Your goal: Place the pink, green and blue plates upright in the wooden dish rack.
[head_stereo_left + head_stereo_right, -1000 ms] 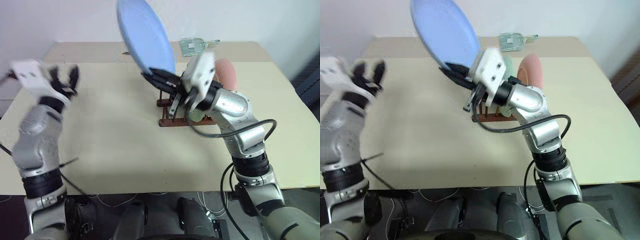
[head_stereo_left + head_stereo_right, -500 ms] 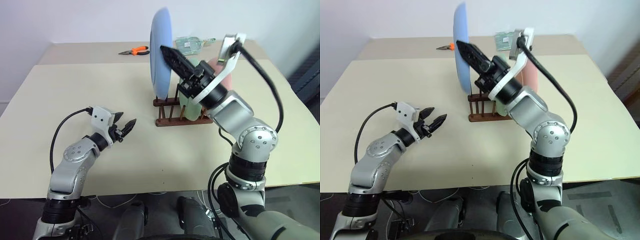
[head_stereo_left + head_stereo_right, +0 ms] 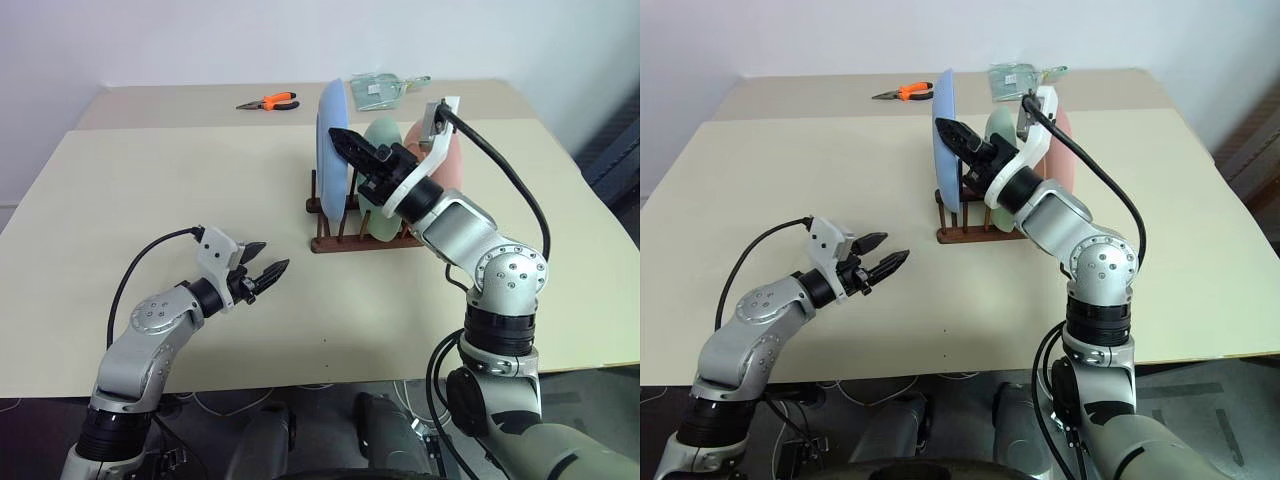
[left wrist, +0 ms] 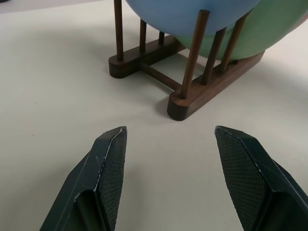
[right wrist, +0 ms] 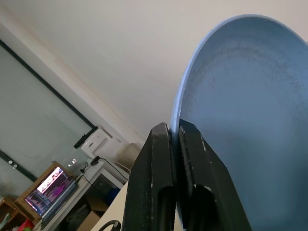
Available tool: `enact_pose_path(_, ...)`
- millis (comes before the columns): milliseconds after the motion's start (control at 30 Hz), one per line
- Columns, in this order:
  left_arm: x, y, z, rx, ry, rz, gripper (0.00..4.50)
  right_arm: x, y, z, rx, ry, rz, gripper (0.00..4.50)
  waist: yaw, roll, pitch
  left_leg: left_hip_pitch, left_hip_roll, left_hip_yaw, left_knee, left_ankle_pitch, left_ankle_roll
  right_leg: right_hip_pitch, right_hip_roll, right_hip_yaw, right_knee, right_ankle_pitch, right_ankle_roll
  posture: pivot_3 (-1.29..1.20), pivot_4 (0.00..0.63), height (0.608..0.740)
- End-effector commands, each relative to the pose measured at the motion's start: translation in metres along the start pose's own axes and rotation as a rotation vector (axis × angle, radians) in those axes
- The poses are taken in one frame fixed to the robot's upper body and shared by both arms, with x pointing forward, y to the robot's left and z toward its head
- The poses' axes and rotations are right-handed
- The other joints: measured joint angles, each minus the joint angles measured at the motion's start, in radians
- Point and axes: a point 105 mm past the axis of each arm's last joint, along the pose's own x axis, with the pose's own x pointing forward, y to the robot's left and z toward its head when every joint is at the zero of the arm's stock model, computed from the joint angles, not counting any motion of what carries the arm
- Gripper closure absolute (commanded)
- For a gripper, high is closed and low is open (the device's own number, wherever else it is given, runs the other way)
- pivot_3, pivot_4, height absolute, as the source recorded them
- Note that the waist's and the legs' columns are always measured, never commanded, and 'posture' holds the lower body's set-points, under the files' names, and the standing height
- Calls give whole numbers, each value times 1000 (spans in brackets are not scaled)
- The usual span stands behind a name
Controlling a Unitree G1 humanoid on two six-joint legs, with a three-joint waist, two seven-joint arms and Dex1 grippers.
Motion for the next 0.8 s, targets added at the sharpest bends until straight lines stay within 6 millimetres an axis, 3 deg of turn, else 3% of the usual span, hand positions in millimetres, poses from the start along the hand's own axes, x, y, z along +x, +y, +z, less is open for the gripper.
enact_pose_path(33, 0, -6, 10, 32, -35, -11, 1500, 3, 16, 16, -131, -28, 53, 3581, 0, 0, 0, 0, 0, 0, 0, 0, 0, 0, 0, 0, 0, 0, 0, 0, 150, 740)
enact_pose_path(133, 1, -7, 10, 30, -35, -14, 1500, 1, 37, 26, -403, -44, 116, 2168, 3, 0, 0, 0, 0, 0, 0, 0, 0, 0, 0, 0, 0, 0, 0, 0, 150, 740)
enact_pose_path(267, 2, -8, 9, 28, -32, -20, 1500, -11, 52, 43, -671, -73, 178, 2168, 2, 0, 0, 0, 0, 1, 0, 0, 0, 0, 0, 0, -1, 0, 0, 0, 150, 740)
enact_pose_path(333, 3, -8, 8, 26, -25, -25, 1500, -28, 53, 58, -800, -77, 182, 2168, 5, 0, 0, 0, 0, 1, 0, 0, 0, 1, 0, 0, -1, 0, 0, 0, 150, 740)
enact_pose_path(500, 6, -11, 4, 16, -9, -57, 1500, -66, 29, 95, -823, -103, 46, 2168, 8, -1, 0, 0, 0, 0, 1, 0, 0, 5, 0, -1, -6, -2, -1, 0, 150, 740)
enact_pose_path(667, 7, -6, -3, 55, 21, -44, 1500, -118, -10, 108, -831, -62, -144, 2168, 9, 0, 0, 0, 0, 1, 1, 0, 0, 5, -1, -1, -6, -2, -2, 0, 150, 740)
enact_pose_path(800, -5, 21, -11, 79, 46, 54, 1500, -173, -52, 96, -848, 102, -312, 2168, 19, -1, 0, 0, 0, 2, 1, -1, 1, 6, -2, -1, -6, -3, -2, 0, 150, 740)
